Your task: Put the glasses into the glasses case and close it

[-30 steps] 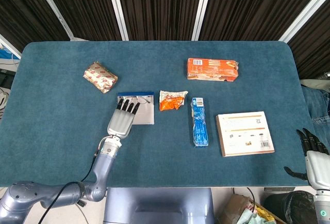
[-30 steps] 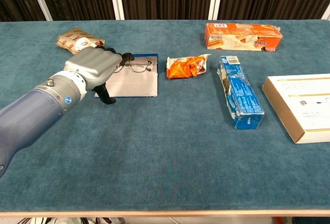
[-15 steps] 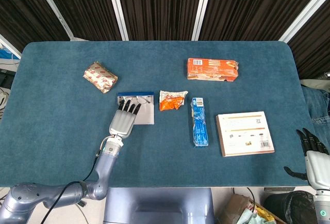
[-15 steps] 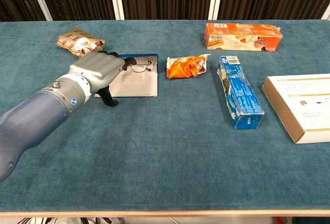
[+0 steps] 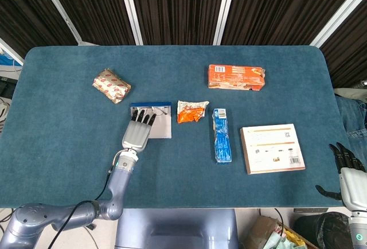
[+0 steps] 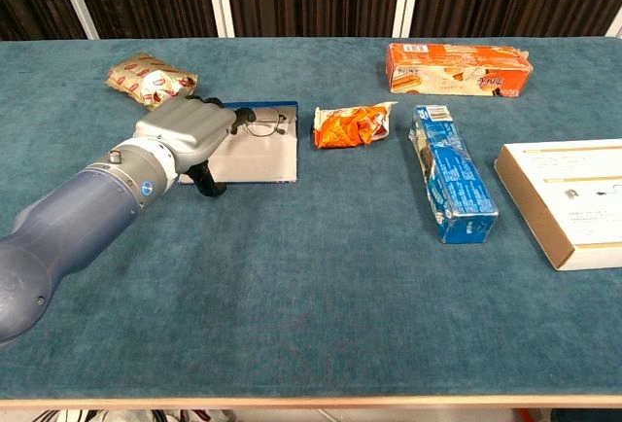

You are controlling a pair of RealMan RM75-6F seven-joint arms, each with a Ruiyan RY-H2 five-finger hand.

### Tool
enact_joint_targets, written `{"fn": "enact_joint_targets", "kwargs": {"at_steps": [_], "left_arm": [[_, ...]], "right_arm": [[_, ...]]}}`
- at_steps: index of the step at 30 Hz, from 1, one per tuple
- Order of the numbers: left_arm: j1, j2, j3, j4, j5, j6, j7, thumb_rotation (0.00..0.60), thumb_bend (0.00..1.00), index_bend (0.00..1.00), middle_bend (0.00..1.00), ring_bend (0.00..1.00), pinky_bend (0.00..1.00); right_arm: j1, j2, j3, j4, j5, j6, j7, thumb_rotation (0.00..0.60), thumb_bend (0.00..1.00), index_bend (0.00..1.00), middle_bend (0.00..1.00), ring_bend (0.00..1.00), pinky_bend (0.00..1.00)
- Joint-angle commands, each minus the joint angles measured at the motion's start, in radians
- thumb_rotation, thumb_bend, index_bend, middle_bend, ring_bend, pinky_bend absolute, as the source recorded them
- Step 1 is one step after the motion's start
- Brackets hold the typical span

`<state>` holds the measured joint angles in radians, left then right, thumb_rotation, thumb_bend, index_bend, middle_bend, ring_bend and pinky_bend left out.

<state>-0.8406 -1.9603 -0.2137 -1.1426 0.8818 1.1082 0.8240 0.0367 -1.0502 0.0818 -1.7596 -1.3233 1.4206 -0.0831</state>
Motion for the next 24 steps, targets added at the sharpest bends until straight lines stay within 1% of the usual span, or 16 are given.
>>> {"fn": "enact_joint_targets", "kwargs": {"at_steps": [1, 6, 14, 19, 24], "left_arm": [[-0.003, -0.006, -0.009, 0.013, -0.003, -0.007, 0.001, 0.6, 0.19, 0.09, 0.21, 0.04, 0.09], [-0.006, -0.016, -0.019, 0.029, -0.006, -0.012, 0.001, 0.6, 0.19, 0.09, 0.21, 0.04, 0.09], [-0.003, -0.022, -0.02, 0.04, 0.001, -0.013, 0.004, 0.6, 0.19, 0.11, 0.21, 0.04, 0.09], [-0.002, -0.027, -0.024, 0.049, 0.006, -0.017, -0.003, 0.6, 0.28, 0.12, 0.21, 0.04, 0.09], [-0.003, -0.032, -0.027, 0.059, 0.012, -0.019, -0.006, 0.6, 0.33, 0.12, 0.21, 0.04, 0.09]], "right_arm": [[0.0, -0.001, 0.0, 0.001, 0.0, 0.001, 0.0, 0.6, 0.2, 0.0, 0.0, 0.08, 0.16], [0.0, -0.001, 0.0, 0.002, -0.002, 0.002, 0.001, 0.6, 0.2, 0.0, 0.0, 0.08, 0.16], [-0.001, -0.002, 0.0, 0.002, -0.003, 0.002, 0.003, 0.6, 0.2, 0.0, 0.0, 0.08, 0.16], [-0.001, -0.001, 0.0, 0.001, -0.002, 0.0, 0.005, 0.6, 0.2, 0.0, 0.0, 0.08, 0.16], [0.0, 0.001, -0.001, 0.0, 0.0, -0.002, 0.006, 0.6, 0.2, 0.0, 0.0, 0.08, 0.16]]}}
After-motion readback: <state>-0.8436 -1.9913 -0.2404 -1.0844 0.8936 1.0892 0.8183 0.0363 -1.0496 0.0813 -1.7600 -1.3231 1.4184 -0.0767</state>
